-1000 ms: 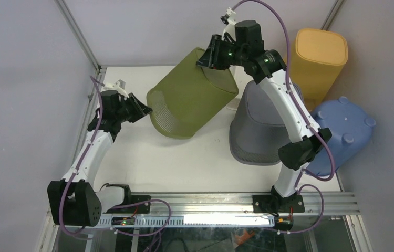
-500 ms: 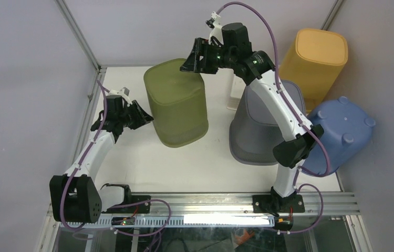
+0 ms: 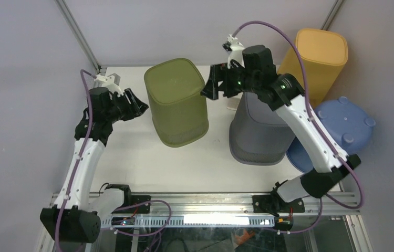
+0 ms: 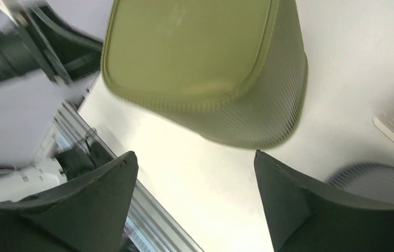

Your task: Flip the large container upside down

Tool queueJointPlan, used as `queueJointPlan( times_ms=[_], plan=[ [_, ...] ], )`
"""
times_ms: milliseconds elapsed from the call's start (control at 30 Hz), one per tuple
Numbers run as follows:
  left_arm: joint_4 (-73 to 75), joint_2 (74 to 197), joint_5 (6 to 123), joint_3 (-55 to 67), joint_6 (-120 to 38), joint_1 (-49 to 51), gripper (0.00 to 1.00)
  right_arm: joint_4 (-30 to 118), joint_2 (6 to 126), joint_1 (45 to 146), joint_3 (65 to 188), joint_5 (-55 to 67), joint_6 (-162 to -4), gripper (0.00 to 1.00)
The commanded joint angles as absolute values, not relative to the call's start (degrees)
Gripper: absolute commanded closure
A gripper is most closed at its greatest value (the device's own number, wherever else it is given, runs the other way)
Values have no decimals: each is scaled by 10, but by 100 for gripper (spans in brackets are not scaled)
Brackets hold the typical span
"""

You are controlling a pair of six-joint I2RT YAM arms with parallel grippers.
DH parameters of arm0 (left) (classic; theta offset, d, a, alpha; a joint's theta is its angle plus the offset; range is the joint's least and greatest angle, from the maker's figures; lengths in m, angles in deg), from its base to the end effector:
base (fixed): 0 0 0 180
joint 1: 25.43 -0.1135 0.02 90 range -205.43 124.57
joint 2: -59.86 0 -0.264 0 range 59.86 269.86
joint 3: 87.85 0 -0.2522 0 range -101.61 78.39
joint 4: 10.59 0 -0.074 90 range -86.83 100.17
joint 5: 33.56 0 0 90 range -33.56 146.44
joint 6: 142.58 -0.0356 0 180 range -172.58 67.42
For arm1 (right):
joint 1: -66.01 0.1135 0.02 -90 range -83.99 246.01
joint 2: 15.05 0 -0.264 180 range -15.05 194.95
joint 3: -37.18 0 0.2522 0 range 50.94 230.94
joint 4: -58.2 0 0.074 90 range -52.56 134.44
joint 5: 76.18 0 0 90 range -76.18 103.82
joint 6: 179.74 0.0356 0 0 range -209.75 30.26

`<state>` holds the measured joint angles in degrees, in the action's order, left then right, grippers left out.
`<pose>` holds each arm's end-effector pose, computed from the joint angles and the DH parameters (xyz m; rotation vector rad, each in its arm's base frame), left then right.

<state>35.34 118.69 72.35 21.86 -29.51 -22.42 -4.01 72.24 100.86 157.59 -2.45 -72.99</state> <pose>0.2189 -0.0213 0.3282 -0.2232 2.1893 -0.5595 0.2514 0.1872 0.4624 -0.5191 2.1047 0.8308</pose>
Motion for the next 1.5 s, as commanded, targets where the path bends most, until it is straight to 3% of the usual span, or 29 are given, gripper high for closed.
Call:
queueJointPlan(
  times_ms=[0,133,200,567,1133,1467],
  plan=[
    [387,1135,741,147,-361,-221,42,-76,627,1041,1506,31,-829,11],
    [399,1127,743,93,-378,-221,8,-150,606,1060,1497,116,-831,5],
    [415,1146,729,66,-376,-221,1,-175,602,1063,1503,151,-824,1],
    [419,1160,622,76,-289,-221,1,-99,547,1064,1468,349,-788,0],
    [334,1083,624,153,-291,-221,1,208,361,1064,1266,421,-765,1],
    [306,1066,640,180,-285,-221,1,245,335,1064,1216,437,-789,1]
  ],
)
